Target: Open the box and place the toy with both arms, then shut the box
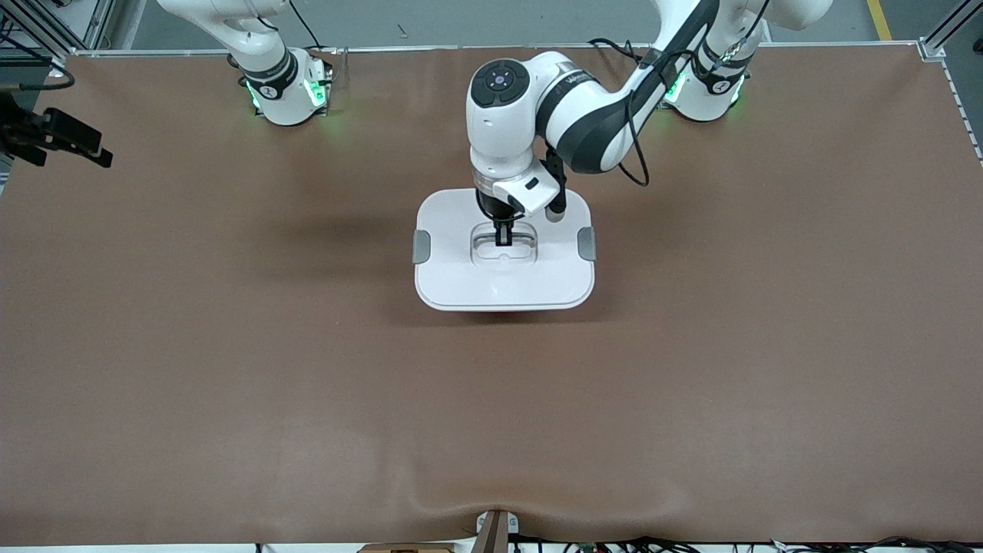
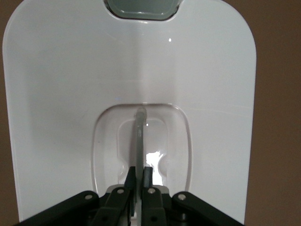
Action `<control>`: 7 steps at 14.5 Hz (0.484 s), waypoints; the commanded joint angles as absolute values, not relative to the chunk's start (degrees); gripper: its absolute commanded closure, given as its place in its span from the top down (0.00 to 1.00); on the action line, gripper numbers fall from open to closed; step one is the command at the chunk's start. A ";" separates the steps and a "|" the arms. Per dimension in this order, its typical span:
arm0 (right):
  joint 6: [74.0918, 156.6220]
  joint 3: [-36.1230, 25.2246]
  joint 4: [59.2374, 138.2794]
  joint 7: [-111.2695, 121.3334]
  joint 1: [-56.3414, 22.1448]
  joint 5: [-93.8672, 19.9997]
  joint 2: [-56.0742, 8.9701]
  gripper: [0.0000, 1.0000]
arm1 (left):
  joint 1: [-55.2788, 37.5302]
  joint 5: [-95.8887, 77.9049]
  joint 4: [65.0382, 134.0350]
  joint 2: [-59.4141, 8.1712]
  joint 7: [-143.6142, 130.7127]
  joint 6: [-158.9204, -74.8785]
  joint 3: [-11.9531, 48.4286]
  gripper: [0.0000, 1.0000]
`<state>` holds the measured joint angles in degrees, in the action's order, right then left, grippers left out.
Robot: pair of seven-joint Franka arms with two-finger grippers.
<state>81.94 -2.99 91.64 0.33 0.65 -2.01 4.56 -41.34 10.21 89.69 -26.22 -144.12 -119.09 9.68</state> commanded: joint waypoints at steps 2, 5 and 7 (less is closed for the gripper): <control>82.80 -3.16 92.64 0.09 0.00 -1.93 4.31 1.00 | -42.01 11.87 90.53 -26.19 -145.37 -119.36 9.58 0.00; 83.23 -3.16 92.03 5.42 0.70 -1.93 4.05 1.00 | -42.01 11.95 90.53 -26.10 -147.74 -119.44 9.58 0.00; 83.67 -3.25 91.76 5.62 0.62 -1.41 4.13 1.00 | -42.01 12.04 90.96 -26.19 -148.01 -120.75 9.58 0.00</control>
<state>83.37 -3.16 92.30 4.06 0.41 -2.01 3.72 -41.73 10.31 90.28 -26.71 -146.40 -119.39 9.66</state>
